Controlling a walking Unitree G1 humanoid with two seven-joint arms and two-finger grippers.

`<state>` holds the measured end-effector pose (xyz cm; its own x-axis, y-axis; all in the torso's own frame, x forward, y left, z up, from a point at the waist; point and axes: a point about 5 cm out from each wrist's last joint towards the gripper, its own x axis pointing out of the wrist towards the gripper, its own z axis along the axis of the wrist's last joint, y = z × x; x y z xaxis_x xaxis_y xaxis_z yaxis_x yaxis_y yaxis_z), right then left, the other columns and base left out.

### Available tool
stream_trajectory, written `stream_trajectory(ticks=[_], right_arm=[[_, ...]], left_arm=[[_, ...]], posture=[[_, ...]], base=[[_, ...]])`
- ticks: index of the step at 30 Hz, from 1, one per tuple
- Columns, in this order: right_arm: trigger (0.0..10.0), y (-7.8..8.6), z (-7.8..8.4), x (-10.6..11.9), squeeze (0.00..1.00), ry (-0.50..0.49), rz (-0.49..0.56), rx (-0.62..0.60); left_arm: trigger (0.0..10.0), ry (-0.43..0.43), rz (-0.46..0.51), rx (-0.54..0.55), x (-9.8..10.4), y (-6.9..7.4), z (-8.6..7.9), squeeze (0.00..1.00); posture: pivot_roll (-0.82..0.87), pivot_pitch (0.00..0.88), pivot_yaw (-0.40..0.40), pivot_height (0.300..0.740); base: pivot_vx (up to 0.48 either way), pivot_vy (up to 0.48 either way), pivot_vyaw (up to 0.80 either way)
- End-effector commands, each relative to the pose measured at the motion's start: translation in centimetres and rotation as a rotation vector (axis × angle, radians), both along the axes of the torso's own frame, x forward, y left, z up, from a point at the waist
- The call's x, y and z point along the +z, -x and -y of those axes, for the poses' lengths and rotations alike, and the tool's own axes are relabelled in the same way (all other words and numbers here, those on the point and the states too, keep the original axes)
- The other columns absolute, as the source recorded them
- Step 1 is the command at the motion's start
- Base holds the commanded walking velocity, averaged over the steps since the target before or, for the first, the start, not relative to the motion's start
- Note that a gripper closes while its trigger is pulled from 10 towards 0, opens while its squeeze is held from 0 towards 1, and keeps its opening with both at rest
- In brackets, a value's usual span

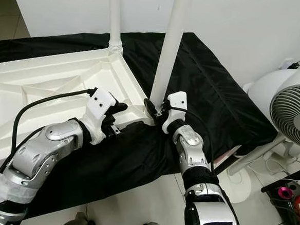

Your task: Building children table

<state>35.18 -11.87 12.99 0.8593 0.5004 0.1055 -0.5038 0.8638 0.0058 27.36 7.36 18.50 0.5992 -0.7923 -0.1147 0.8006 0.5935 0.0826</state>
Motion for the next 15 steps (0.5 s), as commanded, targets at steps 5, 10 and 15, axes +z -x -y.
stream_trajectory(ticks=[5,10,15], right_arm=[[10.0,1.0,-1.6,-2.6,0.00,-0.012,-0.128,-0.081],[10.0,1.3,-3.1,-1.9,0.00,-0.061,-0.116,-0.220],[10.0,2.1,-4.1,-1.6,0.00,-0.129,-0.113,-0.357]], left_arm=[[10.0,-0.012,-0.009,-0.020,-0.3,0.3,0.1,0.00],[10.0,-0.009,-0.012,-0.016,-0.3,0.5,0.1,0.00],[10.0,-0.008,-0.014,-0.015,-0.4,0.6,0.1,0.00]], posture=[[-0.06,0.033,-0.018,0.740],[-0.05,0.034,-0.026,0.740],[-0.05,0.034,-0.026,0.740]], base=[[0.000,0.000,0.00],[0.000,0.000,0.00],[0.000,0.000,0.00]])
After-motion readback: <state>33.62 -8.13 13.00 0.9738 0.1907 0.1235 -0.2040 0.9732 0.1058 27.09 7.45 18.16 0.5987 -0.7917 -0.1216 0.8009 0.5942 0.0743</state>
